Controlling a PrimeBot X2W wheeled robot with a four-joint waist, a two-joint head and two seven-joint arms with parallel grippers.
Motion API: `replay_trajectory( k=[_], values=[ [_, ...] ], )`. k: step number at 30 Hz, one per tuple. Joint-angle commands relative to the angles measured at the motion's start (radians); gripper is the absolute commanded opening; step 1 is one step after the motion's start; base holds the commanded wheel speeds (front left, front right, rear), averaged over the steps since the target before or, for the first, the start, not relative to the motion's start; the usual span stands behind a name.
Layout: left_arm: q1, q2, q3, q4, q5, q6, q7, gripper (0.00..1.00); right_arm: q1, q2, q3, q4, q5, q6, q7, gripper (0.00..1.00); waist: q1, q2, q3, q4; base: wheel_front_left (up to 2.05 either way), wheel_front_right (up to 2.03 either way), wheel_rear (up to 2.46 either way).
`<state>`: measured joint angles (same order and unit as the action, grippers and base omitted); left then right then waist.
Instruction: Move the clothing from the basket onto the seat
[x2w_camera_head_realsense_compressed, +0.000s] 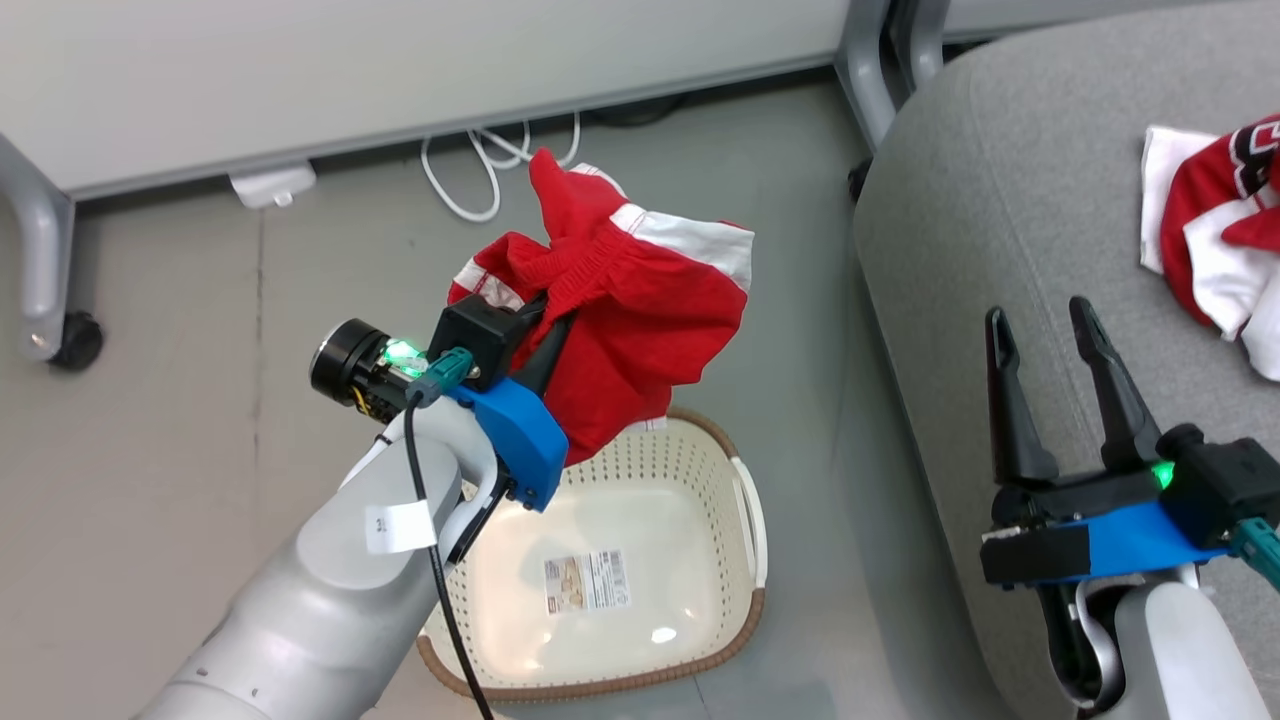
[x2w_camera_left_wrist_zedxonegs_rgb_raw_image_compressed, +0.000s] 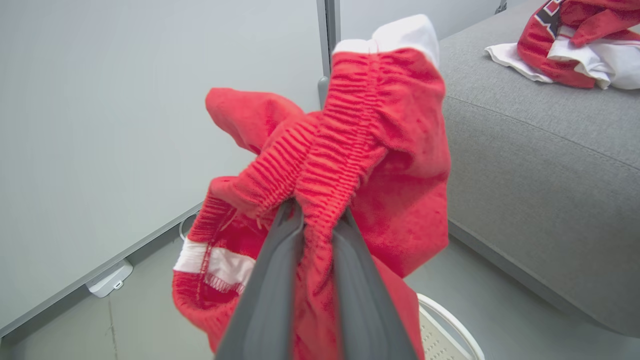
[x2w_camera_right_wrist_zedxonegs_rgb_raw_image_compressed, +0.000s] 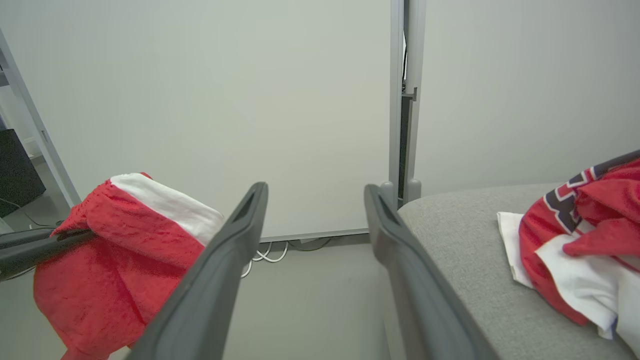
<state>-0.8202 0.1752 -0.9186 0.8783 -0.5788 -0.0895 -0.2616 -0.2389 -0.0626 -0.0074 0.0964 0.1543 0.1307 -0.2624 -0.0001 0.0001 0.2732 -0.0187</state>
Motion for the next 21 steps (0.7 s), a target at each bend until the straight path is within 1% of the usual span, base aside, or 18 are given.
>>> replay_trajectory(
  k=[1,8,15,21],
  values=[
    [0.024,0.005,0.029,-0.024,0.010,0.005,-0.005,0.00,0.028,0.002,-0.004,0.006,0.006,0.000,-0.004,1.00,0.0001,-0.0001,-0.050,0.010,0.00,0.00,0.00],
    [0.094,-0.002,0.112,-0.104,0.041,0.009,-0.005,0.00,0.101,0.007,-0.025,0.019,0.012,0.000,-0.004,1.00,0.0001,-0.0001,-0.141,0.036,0.00,0.00,0.00],
    [0.153,-0.016,0.153,-0.163,0.076,0.005,-0.005,0.00,0.162,0.012,-0.034,0.027,0.021,0.000,-0.004,1.00,0.0001,-0.0001,-0.201,0.062,0.00,0.00,0.00],
    [0.194,-0.021,0.185,-0.216,0.094,0.008,-0.005,0.00,0.192,0.013,-0.034,0.033,0.038,0.000,-0.004,1.00,0.0001,-0.0001,-0.229,0.076,0.00,0.00,0.00]
  ],
)
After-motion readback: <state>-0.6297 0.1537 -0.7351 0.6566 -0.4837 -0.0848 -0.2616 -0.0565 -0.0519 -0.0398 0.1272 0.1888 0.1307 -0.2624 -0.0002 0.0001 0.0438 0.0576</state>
